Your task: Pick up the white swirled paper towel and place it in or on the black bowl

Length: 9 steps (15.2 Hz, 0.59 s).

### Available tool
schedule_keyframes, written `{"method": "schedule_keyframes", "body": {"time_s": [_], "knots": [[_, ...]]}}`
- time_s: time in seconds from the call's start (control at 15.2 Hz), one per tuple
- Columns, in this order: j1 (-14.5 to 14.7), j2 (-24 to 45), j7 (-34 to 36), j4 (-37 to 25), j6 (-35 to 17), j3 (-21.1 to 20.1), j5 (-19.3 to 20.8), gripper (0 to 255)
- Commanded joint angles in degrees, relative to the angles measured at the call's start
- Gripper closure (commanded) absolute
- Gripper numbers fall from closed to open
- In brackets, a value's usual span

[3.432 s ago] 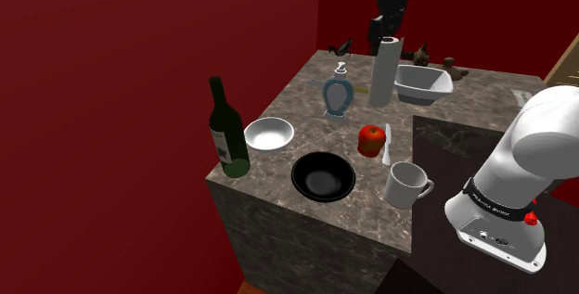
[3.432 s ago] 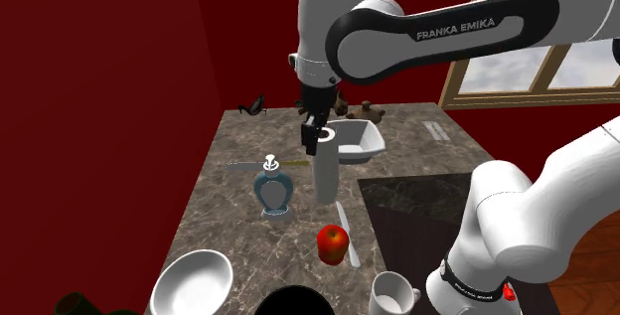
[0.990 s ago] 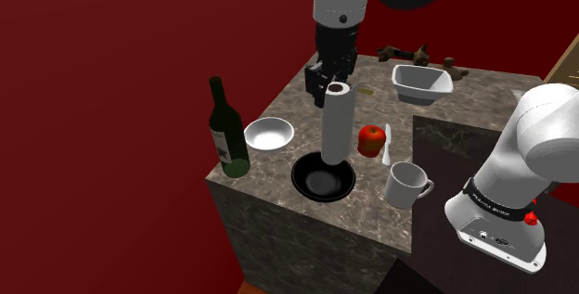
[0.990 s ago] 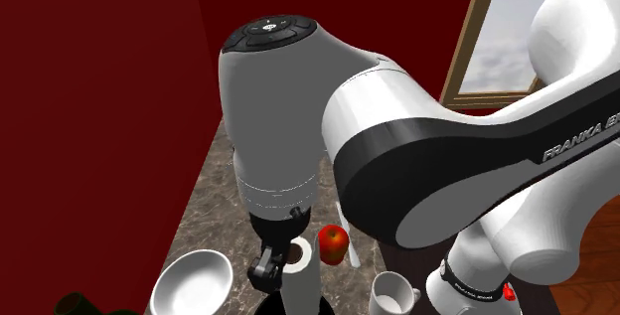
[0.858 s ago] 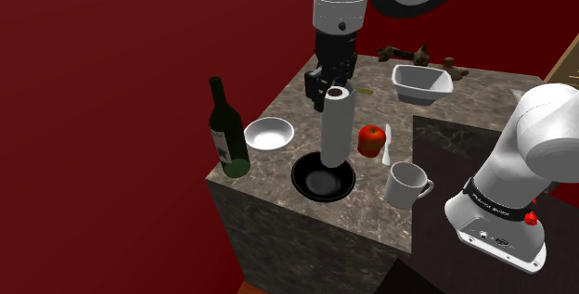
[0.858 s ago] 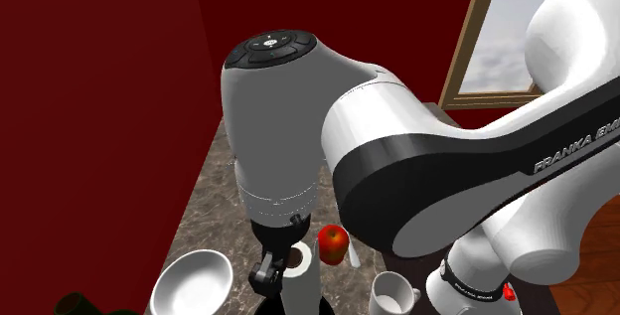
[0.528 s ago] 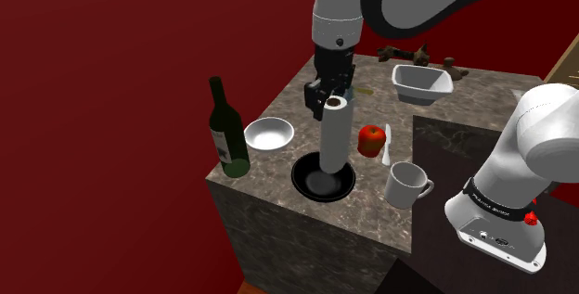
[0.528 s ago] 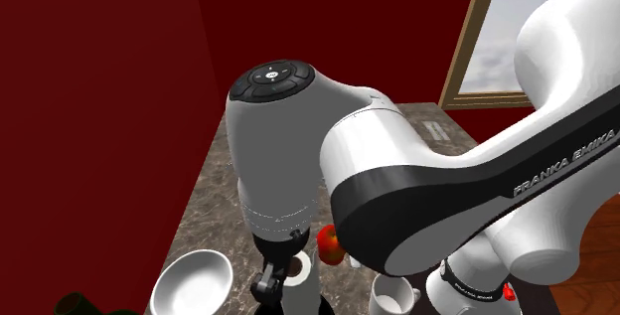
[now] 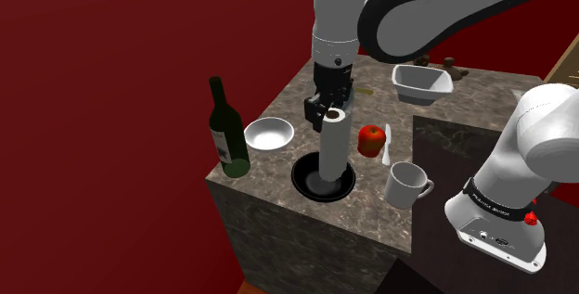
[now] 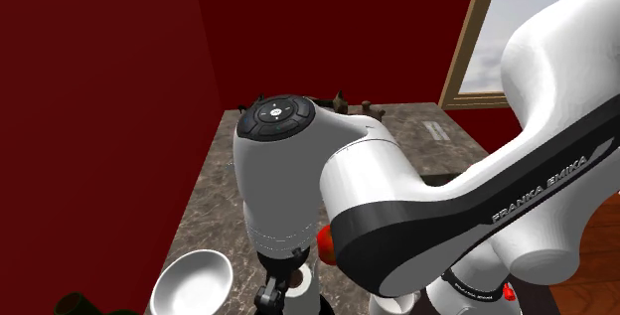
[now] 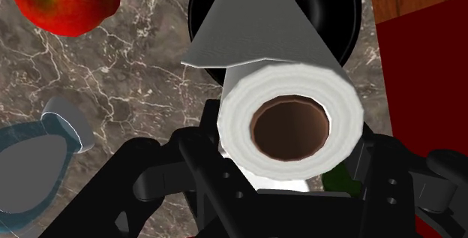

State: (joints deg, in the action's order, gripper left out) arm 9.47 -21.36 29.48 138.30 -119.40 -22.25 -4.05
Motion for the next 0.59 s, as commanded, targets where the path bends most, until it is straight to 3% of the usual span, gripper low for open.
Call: {"method": "schedule_keyframes", "body": {"time_s": [0.0,0.26,0.33,0.53], "knots": [[0.01,0.04,0.03,0.13,-0.2,-0.03,0.0,255],[0.01,0.04,0.03,0.13,-0.2,-0.03,0.0,255],[0.01,0.04,0.03,0.13,-0.2,-0.03,0.0,0],[0.0,0.04,0.03,0.13,-0.2,-0.03,0.0,0]]}}
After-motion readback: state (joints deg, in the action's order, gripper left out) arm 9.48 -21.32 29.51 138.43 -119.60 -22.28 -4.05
